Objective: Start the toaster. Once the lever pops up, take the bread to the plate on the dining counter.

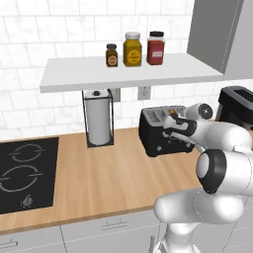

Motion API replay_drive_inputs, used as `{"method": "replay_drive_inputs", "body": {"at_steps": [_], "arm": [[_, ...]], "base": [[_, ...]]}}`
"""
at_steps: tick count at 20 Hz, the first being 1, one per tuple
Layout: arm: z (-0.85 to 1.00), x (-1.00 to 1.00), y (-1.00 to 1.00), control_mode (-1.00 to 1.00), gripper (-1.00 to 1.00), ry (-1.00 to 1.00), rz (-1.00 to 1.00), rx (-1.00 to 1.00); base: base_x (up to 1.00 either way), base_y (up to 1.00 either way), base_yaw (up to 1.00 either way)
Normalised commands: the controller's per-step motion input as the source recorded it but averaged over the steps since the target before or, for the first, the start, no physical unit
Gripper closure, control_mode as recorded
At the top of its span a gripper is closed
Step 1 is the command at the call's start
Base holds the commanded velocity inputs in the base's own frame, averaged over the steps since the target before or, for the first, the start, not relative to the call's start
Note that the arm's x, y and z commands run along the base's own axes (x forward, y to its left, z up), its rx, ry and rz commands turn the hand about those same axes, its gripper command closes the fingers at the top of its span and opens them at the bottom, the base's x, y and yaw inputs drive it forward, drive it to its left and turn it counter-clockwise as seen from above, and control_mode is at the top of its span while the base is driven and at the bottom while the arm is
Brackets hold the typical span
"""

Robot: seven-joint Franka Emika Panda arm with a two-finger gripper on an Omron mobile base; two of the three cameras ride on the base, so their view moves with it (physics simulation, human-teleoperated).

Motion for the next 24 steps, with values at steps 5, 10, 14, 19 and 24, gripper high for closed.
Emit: {"method": "replay_drive_inputs", "body": {"at_steps": [5,10,14,19,24], "arm": [[0.0,0.0,0.0,-1.0,-1.0,0.0,0.0,0.0],[0.0,0.0,0.0,-1.0,-1.0,0.0,0.0,0.0],[0.0,0.0,0.0,-1.0,-1.0,0.0,0.0,0.0],[0.0,0.0,0.0,-1.0,-1.0,0.0,0.0,0.0],[0.0,0.0,0.0,-1.0,-1.0,0.0,0.0,0.0]], "base": [[0.0,0.0,0.0],[0.0,0.0,0.0],[0.0,0.0,0.0],[0.0,0.0,0.0],[0.0,0.0,0.0]]}}
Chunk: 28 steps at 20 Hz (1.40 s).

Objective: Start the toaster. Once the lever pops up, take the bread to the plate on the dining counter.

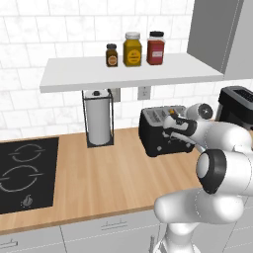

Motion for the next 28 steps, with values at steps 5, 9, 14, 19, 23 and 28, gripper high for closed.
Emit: {"method": "replay_drive_inputs", "body": {"at_steps": [5,9,14,19,23,28], "arm": [[0.0,0.0,0.0,-1.0,-1.0,0.0,0.0,0.0],[0.0,0.0,0.0,-1.0,-1.0,0.0,0.0,0.0],[0.0,0.0,0.0,-1.0,-1.0,0.0,0.0,0.0],[0.0,0.0,0.0,-1.0,-1.0,0.0,0.0,0.0],[0.0,0.0,0.0,-1.0,-1.0,0.0,0.0,0.0],[0.0,0.0,0.0,-1.0,-1.0,0.0,0.0,0.0]], "base": [[0.0,0.0,0.0],[0.0,0.0,0.0],[0.0,0.0,0.0],[0.0,0.0,0.0],[0.0,0.0,0.0],[0.0,0.0,0.0]]}}
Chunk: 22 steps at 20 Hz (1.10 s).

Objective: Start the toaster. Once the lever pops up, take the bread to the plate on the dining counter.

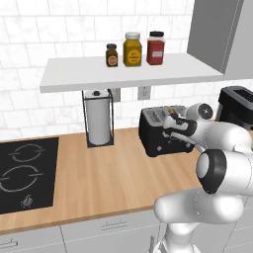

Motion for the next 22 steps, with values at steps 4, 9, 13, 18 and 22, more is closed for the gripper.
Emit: {"method": "replay_drive_inputs", "body": {"at_steps": [4,9,13,18,22], "arm": [[0.0,0.0,0.0,-1.0,-1.0,0.0,0.0,0.0],[0.0,0.0,0.0,-1.0,-1.0,0.0,0.0,0.0],[0.0,0.0,0.0,-1.0,-1.0,0.0,0.0,0.0],[0.0,0.0,0.0,-1.0,-1.0,0.0,0.0,0.0],[0.0,0.0,0.0,-1.0,-1.0,0.0,0.0,0.0]], "base": [[0.0,0.0,0.0],[0.0,0.0,0.0],[0.0,0.0,0.0],[0.0,0.0,0.0],[0.0,0.0,0.0]]}}
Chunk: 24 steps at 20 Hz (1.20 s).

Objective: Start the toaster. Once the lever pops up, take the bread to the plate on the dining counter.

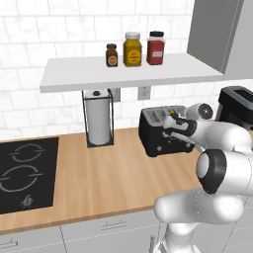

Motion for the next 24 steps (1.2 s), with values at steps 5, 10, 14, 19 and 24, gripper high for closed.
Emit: {"method": "replay_drive_inputs", "body": {"at_steps": [5,10,14,19,24], "arm": [[0.0,0.0,0.0,-1.0,-1.0,0.0,0.0,0.0],[0.0,0.0,0.0,-1.0,-1.0,0.0,0.0,0.0],[0.0,0.0,0.0,-1.0,-1.0,0.0,0.0,0.0],[0.0,0.0,0.0,-1.0,-1.0,0.0,0.0,0.0],[0.0,0.0,0.0,-1.0,-1.0,0.0,0.0,0.0]], "base": [[0.0,0.0,0.0],[0.0,0.0,0.0],[0.0,0.0,0.0],[0.0,0.0,0.0],[0.0,0.0,0.0]]}}
